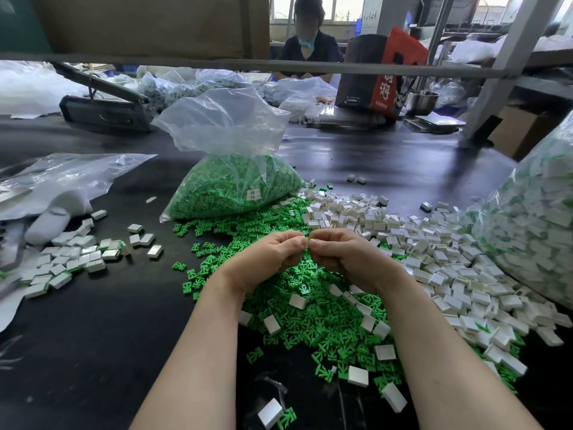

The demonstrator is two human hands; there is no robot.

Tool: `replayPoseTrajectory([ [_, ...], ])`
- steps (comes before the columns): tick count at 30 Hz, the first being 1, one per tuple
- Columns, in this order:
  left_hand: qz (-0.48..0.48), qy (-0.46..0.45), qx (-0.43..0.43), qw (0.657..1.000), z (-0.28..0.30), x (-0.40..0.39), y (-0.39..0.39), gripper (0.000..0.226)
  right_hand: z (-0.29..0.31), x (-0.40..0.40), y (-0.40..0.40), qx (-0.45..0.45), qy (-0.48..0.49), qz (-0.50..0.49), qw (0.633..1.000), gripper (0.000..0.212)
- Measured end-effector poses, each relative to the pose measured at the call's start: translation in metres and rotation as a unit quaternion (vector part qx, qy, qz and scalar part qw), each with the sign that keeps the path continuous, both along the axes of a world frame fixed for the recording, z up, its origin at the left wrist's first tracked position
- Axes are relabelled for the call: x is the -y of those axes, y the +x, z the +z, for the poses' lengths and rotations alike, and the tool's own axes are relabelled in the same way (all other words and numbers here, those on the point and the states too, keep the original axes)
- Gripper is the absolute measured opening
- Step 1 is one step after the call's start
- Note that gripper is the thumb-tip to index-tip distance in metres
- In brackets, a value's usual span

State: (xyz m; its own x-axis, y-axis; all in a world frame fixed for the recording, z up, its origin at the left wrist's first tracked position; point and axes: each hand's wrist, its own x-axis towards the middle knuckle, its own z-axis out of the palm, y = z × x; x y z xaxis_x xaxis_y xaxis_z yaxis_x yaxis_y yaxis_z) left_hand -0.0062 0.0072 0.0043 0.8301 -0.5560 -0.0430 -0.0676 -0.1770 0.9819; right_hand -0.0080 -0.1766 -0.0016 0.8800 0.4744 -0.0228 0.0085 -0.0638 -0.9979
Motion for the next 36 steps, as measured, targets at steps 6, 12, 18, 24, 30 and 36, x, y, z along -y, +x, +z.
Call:
replayPoseTrajectory([
  [6,-0.004,0.009,-0.002,1.000,0.000,-0.001,0.000,0.024,0.000,0.001,0.000,-0.001,-0.003,0.007,1.000,0.012],
  [12,0.018,-0.032,-0.004,0.999,-0.002,-0.001,0.000,0.040,-0.001,-0.005,0.000,0.002,0.023,-0.013,1.000,0.014],
  [18,0.065,-0.053,0.002,0.996,-0.006,-0.001,0.003,0.037,-0.001,-0.015,0.001,0.002,0.037,-0.056,0.998,0.026],
  [24,0.069,-0.061,0.005,0.996,-0.007,0.002,0.004,0.026,0.002,-0.017,-0.001,0.001,0.020,-0.073,0.997,0.031],
  [30,0.061,-0.049,0.025,0.997,-0.009,0.001,0.006,0.030,0.003,-0.017,-0.001,0.019,-0.002,-0.078,0.997,0.033],
  [36,0.047,-0.052,0.009,0.997,-0.008,0.002,0.006,0.030,0.000,-0.013,0.000,0.011,-0.006,-0.059,0.998,0.036],
])
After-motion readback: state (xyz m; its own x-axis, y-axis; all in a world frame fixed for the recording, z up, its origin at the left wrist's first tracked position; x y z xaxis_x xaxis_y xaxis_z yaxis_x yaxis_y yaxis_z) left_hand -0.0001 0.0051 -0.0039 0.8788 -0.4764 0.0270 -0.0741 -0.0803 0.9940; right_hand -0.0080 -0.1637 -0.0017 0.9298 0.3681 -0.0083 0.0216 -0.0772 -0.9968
